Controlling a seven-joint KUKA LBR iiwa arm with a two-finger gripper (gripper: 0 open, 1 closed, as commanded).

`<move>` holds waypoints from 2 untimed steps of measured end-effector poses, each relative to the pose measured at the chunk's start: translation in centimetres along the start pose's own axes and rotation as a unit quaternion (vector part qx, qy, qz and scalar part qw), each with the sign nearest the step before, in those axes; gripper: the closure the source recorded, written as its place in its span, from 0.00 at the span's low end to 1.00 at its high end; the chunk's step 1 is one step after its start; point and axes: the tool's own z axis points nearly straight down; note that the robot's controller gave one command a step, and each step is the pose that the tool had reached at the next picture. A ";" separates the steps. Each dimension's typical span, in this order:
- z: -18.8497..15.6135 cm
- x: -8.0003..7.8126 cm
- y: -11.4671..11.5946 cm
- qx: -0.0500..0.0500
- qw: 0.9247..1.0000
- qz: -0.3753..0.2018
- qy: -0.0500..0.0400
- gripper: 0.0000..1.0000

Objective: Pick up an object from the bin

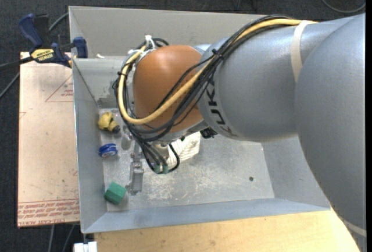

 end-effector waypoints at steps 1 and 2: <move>6.9 0.6 0.4 0.000 0.997 -0.072 0.001 0.00; 11.1 1.5 -0.6 -0.001 0.998 -0.065 -0.004 0.00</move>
Offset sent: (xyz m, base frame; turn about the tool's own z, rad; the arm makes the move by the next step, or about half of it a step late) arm -0.0177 -0.0056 -0.1112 -0.1324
